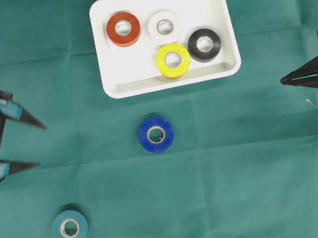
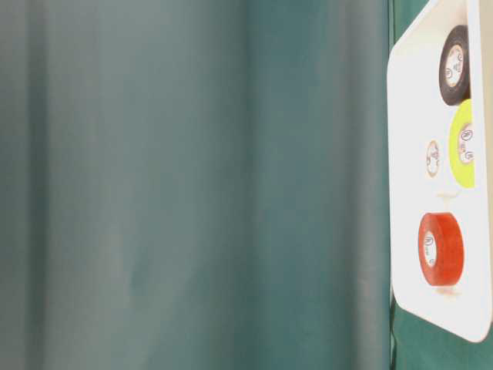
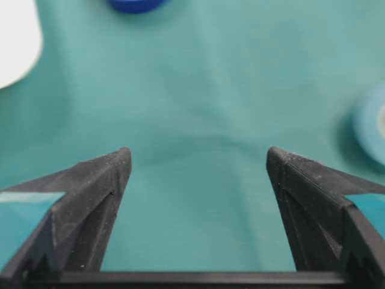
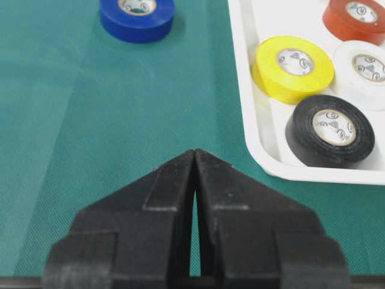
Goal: Put the tape into the white case with the left arm.
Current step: 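Withdraw the left gripper back to the left side, then move the left gripper down onto the teal tape roll and grasp it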
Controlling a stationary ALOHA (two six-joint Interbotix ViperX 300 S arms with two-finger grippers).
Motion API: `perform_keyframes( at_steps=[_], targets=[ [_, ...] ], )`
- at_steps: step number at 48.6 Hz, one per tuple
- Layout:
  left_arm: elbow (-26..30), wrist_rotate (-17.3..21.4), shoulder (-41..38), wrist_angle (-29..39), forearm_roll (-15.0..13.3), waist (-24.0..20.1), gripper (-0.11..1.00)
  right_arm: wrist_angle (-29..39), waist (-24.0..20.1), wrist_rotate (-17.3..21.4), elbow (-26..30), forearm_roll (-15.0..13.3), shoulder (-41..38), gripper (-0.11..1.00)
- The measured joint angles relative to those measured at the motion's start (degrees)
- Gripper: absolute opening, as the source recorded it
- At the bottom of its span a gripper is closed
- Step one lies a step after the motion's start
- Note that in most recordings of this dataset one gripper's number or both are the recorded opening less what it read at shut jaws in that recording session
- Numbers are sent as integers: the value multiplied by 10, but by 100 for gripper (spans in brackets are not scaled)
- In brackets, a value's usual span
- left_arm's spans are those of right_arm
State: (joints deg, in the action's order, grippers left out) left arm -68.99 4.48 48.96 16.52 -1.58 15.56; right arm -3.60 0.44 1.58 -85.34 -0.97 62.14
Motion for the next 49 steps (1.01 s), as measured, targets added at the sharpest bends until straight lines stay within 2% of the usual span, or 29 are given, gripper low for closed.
perform_keyframes(
  at_steps=[10,24,36,49],
  targets=[
    [-1,-2,2,-1,0,64,73,-1,0,0,1,0,0,-9],
    [-25,0,26,-1,0,114,71,-1,0,0,1,0,4,-9],
    [-33,0,31,-11,0,122,71,0,0,0,0,0,12,-9],
    [-11,0,-53,-40,0,129,71,-1,0,0,0,0,12,-9]
  ],
)
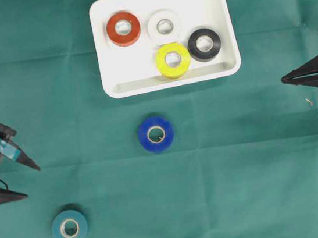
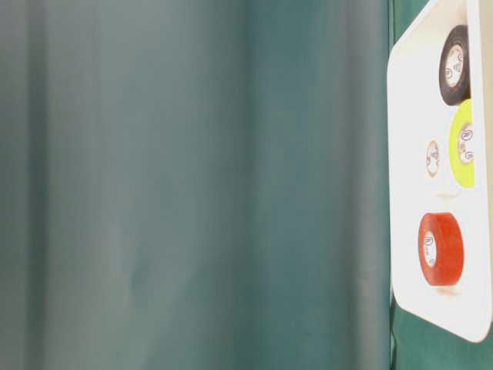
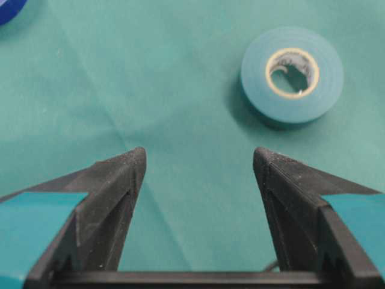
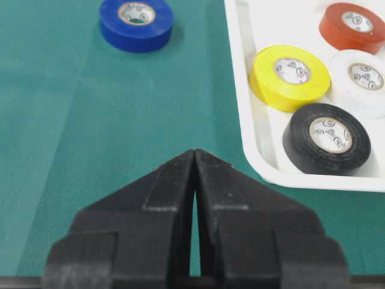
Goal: Put the tape into the white case with the left arm.
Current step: 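Move the left gripper down onto the teal tape roll and grasp it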
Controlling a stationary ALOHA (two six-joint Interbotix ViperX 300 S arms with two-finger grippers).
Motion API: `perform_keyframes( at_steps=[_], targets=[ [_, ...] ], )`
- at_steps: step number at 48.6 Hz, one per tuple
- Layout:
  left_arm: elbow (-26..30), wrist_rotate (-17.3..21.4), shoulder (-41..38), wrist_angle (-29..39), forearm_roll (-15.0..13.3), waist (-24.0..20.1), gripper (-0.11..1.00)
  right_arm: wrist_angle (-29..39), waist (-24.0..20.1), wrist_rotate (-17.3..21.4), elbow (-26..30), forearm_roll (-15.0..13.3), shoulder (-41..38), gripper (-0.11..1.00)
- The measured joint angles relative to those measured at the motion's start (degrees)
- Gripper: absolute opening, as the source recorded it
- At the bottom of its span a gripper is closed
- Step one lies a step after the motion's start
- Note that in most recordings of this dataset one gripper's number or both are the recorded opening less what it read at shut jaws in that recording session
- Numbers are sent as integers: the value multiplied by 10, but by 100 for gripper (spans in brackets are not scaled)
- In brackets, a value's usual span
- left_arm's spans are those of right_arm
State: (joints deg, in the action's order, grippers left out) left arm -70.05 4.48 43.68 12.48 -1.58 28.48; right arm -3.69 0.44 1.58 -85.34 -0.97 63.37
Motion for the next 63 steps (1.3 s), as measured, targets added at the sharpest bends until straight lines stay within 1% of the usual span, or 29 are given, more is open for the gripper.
perform_keyframes(
  at_steps=[21,29,49,63],
  targets=[
    [96,-1,-203,-16,0,19,72,1,4,0,0,0,0,-9],
    [127,0,-264,-22,1,30,73,0,5,0,0,0,0,-9],
    [190,-3,-369,-23,1,54,73,1,6,0,0,0,0,-9],
    [198,-3,-403,-4,1,54,73,0,6,0,-1,0,0,-9]
  ],
)
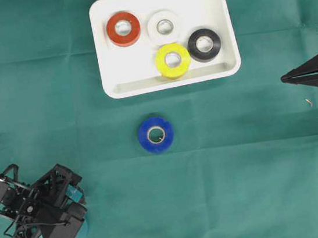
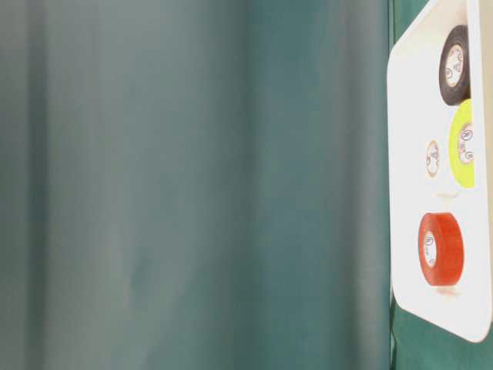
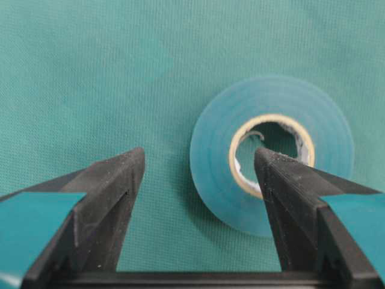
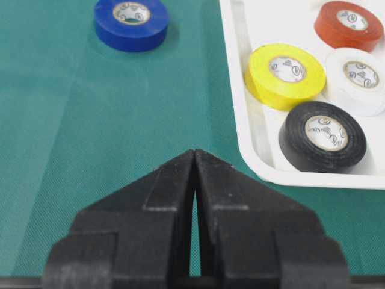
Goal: Put the tape into the white case with the left arm.
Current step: 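Move the left gripper down onto the teal tape roll and grasp it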
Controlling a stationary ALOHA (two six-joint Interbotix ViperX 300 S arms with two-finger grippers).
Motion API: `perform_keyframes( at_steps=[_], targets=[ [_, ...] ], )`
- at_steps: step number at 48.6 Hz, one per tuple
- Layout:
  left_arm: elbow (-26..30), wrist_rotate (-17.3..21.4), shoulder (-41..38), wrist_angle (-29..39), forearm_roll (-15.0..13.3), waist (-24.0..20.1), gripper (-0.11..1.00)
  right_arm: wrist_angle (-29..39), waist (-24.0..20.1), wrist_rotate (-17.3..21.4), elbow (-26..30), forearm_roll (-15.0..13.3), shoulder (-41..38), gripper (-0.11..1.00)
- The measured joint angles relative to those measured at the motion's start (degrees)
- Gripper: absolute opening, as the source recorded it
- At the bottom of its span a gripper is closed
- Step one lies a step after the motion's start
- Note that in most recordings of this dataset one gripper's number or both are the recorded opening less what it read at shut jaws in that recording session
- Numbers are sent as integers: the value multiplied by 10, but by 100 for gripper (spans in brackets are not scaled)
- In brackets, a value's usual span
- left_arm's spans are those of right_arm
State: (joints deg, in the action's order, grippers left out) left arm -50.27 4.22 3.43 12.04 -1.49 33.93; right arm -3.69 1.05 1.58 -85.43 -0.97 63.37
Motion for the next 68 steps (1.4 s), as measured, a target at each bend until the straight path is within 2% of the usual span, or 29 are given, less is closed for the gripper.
perform_keyframes(
  at_steps=[17,25,29,34,36,54,68],
  targets=[
    [18,2,-40,3,0,0,72,1,0,0,1,0,0,-9],
    [25,2,-47,3,0,2,66,1,0,0,1,0,0,-9],
    [25,2,-47,4,-1,2,57,0,0,0,0,0,0,-9],
    [25,2,-47,4,-1,3,30,0,0,0,0,0,0,-9],
    [25,4,-47,4,0,4,23,1,0,0,0,0,0,-9],
    [25,3,-41,6,-1,4,24,0,0,0,0,0,0,-9],
    [47,3,21,33,0,4,24,0,0,-1,0,0,0,-9]
  ],
)
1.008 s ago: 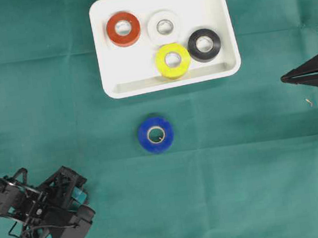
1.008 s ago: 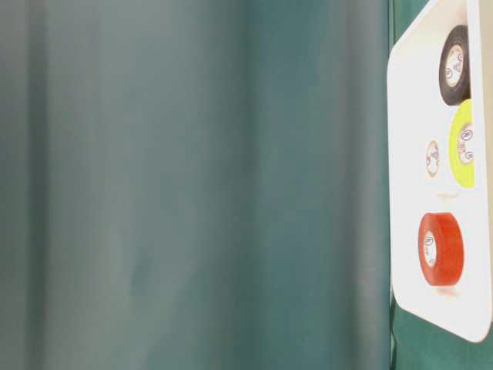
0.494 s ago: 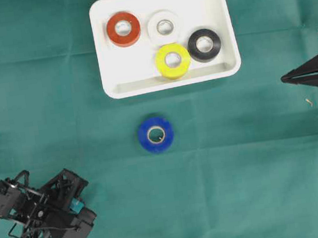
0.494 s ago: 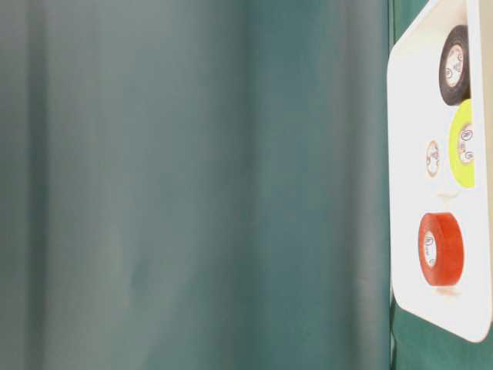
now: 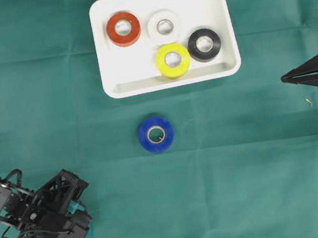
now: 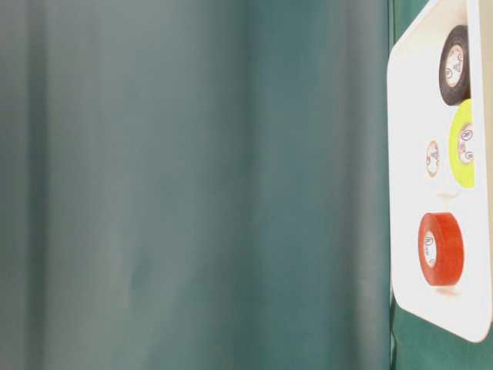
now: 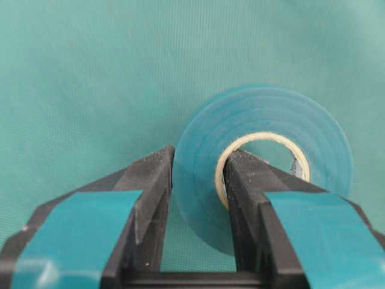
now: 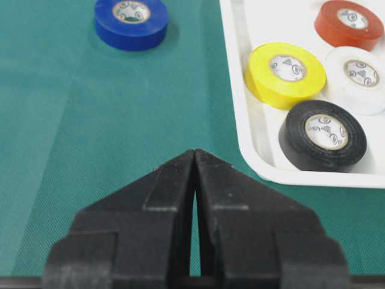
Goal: Put the tape into the white case with the left arm.
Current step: 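Move the left gripper down onto the teal tape roll and grasp it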
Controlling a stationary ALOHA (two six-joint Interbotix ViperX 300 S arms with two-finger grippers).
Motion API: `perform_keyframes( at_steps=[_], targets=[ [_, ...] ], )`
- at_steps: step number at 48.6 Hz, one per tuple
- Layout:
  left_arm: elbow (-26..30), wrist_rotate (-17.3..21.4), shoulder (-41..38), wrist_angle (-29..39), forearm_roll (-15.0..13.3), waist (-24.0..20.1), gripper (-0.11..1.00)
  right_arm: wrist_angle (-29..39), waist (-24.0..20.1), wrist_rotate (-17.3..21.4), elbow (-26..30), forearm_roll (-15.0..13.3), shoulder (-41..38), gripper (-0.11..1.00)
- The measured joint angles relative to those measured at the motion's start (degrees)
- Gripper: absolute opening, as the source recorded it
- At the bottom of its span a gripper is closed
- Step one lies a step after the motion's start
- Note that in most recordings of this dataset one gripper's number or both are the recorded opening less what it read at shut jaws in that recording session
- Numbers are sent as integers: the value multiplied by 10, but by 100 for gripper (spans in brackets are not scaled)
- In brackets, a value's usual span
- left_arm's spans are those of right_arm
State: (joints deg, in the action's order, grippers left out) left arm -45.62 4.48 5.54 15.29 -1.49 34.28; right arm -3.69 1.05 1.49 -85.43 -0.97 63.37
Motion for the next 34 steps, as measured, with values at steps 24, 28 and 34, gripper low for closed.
perform_keyframes(
  at_steps=[24,28,34],
  targets=[
    [13,3,62,60,1,-75,24,1,0,1,0,0,0,-9],
    [13,18,62,60,1,-111,24,0,0,1,0,0,0,-9],
    [13,65,62,61,1,-158,24,1,0,1,0,0,0,-9]
  ],
)
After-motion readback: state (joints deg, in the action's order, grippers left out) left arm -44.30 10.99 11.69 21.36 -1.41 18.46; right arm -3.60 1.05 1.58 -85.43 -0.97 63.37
